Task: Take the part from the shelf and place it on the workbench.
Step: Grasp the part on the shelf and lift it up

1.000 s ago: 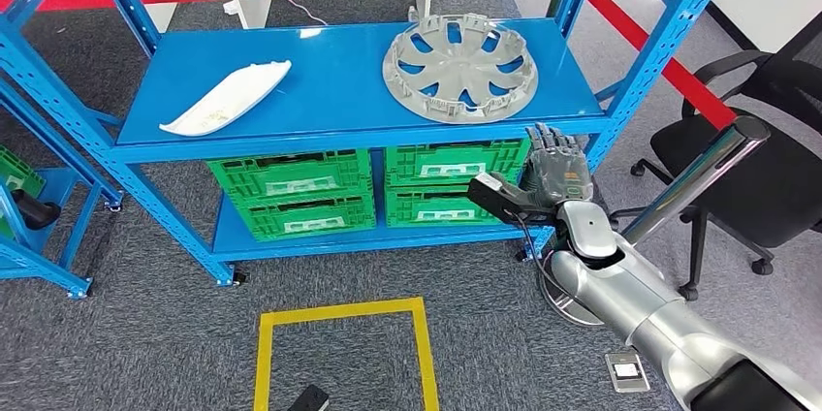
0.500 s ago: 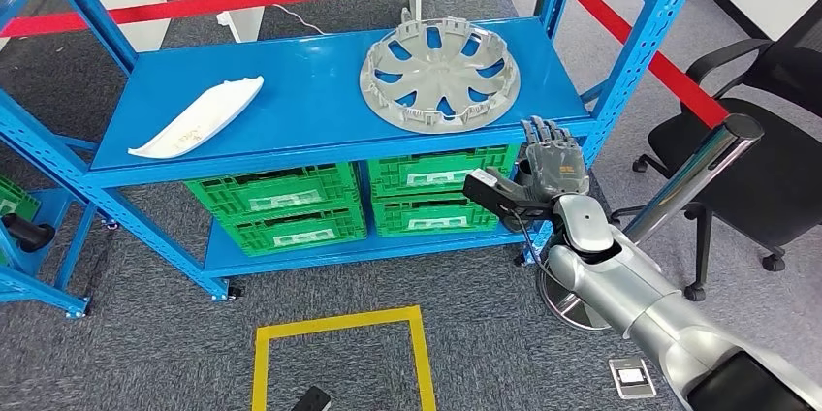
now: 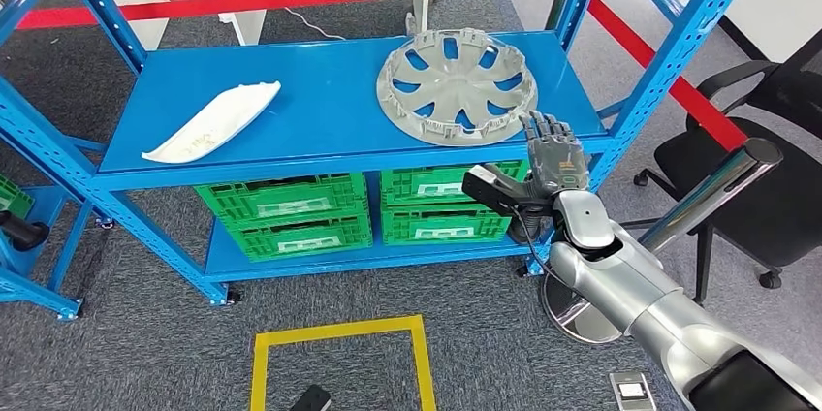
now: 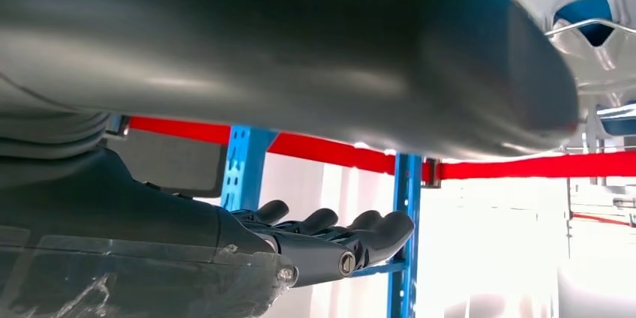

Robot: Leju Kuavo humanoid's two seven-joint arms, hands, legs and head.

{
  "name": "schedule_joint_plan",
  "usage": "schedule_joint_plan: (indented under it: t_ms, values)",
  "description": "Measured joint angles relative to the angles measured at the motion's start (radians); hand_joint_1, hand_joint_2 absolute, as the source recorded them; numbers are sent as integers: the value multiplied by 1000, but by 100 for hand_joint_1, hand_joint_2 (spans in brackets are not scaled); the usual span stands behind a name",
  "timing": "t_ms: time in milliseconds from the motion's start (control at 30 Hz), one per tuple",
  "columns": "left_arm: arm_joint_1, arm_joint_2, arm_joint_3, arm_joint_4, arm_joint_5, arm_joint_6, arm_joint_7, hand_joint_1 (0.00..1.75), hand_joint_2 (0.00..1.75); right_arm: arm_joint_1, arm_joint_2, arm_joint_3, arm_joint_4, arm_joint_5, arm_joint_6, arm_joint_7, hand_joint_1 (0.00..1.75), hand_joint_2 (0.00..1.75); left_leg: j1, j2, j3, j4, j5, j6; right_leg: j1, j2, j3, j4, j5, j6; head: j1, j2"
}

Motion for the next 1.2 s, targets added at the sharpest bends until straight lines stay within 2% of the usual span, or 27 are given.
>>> schedule_joint_plan:
  t_ms: [67,100,133,167,233,300,333,400,433,467,500,533,600,633,667,733,833,900,967,1000,1033,1067,1100,1133,1167,1200]
  values:
    - [0,-1,0,0,0,-3,-1,0,0,-3,0,0,-2,5,2,2,0,0,3,0,15,4,-17,-8,-1,-1,42,-117,81,1,0,0]
    - [-1,-1,0,0,0,-4,-2,0,0,-5,-1,1,-4,8,3,3,0,0,2,0,19,8,-25,-15,0,-1,64,-169,103,-1,0,0]
    - [-2,-2,0,0,1,-6,-2,0,0,-7,-1,1,-7,9,5,5,0,0,1,0,21,10,-31,-21,2,-1,78,-200,108,-7,0,0]
    - [-2,-2,0,1,1,-7,-3,0,0,-9,-2,2,-10,10,6,7,0,0,0,0,20,11,-35,-26,4,0,84,-210,100,-15,-1,0]
    - [-3,-3,1,1,1,-8,-3,0,0,-12,-2,3,-16,11,9,9,0,0,0,0,22,8,-40,-36,5,3,87,-217,91,-32,-3,0]
    - [-3,-3,1,1,1,-8,-3,0,0,-14,-2,3,-22,12,9,9,0,0,1,1,17,31,-59,-45,1,2,96,-223,87,-43,-5,0]
    - [-3,-3,1,1,1,-8,-4,0,0,-15,-2,3,-25,12,9,10,0,0,1,1,-1,72,-79,-49,0,1,102,-226,84,-48,-6,0]
    - [-2,-3,1,1,1,-8,-4,0,0,-16,-2,5,-29,12,12,10,0,0,1,1,-70,201,-124,-53,1,0,112,-226,76,-56,-8,0]
    - [-1,-3,1,1,0,-8,-4,0,0,-16,-2,7,-29,12,14,10,0,0,1,1,-106,256,-134,-54,3,0,116,-226,72,-57,-9,0]
    - [0,-3,1,2,0,-8,-4,0,0,-15,-1,9,-30,12,15,10,0,0,1,1,-130,282,-125,-53,4,1,121,-226,68,-58,-9,0]
    - [0,-3,1,2,0,-8,-4,0,0,-14,0,11,-30,12,16,10,0,0,1,1,-137,271,-96,-50,5,2,127,-226,64,-57,-9,0]
    - [0,-3,1,2,0,-8,-4,0,0,-14,0,13,-30,12,16,10,0,0,1,1,-128,232,-58,-47,6,3,135,-226,59,-56,-9,0]
    - [0,-3,1,2,-1,-8,-3,0,0,-14,1,15,-30,12,15,10,0,0,-2,0,-90,125,15,-37,6,4,149,-227,50,-53,-9,0]
    - [-1,-3,1,2,-2,-8,-3,0,0,-15,1,15,-30,12,14,10,0,0,-4,0,-73,85,32,-32,8,5,154,-227,46,-51,-8,0]
    - [-1,-3,1,2,-2,-8,-2,0,0,-15,2,16,-30,12,13,10,0,0,-7,0,-60,53,35,-27,8,5,156,-228,43,-46,-8,0]
    - [-2,-2,1,2,-2,-8,-1,0,0,-17,2,17,-30,12,12,10,0,0,-13,0,-47,25,26,-20,8,5,157,-232,41,-36,-8,0]
    - [-2,-2,2,2,-2,-8,0,0,0,-17,2,16,-32,12,10,9,0,0,-7,0,-29,2,25,-7,7,3,156,-223,29,-20,-8,0]
    - [-4,-2,3,2,-2,-8,0,0,0,-19,1,16,-33,12,9,8,0,0,-2,0,-18,-7,25,0,6,1,115,-141,-9,-12,-5,0]
    - [-3,-3,5,2,-2,-7,-1,0,0,-16,1,18,-33,12,9,8,0,0,-1,0,-12,-8,19,3,3,0,39,-17,-47,-6,-2,0]
    - [-2,-3,5,2,-3,-7,-2,0,0,-12,1,18,-33,12,9,8,0,0,-1,0,-8,-7,14,3,2,0,11,18,-45,-3,-2,0]
    - [-1,-3,6,2,-4,-6,-5,0,0,-9,1,19,-33,12,9,8,0,0,-1,0,-3,-7,9,2,0,0,0,17,-24,-1,-2,0]
    - [-1,-3,6,2,-4,-6,-7,0,0,-8,1,19,-33,12,9,8,0,0,0,0,4,-5,4,-1,-1,0,9,-22,14,0,-2,0]
    - [-1,-3,7,2,-5,-5,-10,0,0,-8,1,20,-33,12,8,8,0,0,1,0,10,-3,-4,-5,-3,-1,30,-86,60,1,-1,0]
    - [-1,-4,8,2,-5,-5,-12,0,0,-8,1,20,-32,12,8,8,0,0,0,0,15,1,-11,-10,-2,-1,53,-146,92,0,-1,0]
    - [-2,-4,8,2,-4,-5,-13,0,0,-8,1,20,-32,12,7,8,0,0,-1,-1,17,4,-18,-16,0,-1,72,-191,109,-5,-1,0]
    - [-2,-4,9,2,-4,-5,-12,0,0,-7,1,21,-32,12,7,8,0,0,-2,-1,17,8,-23,-21,1,-1,82,-217,113,-9,-2,0]
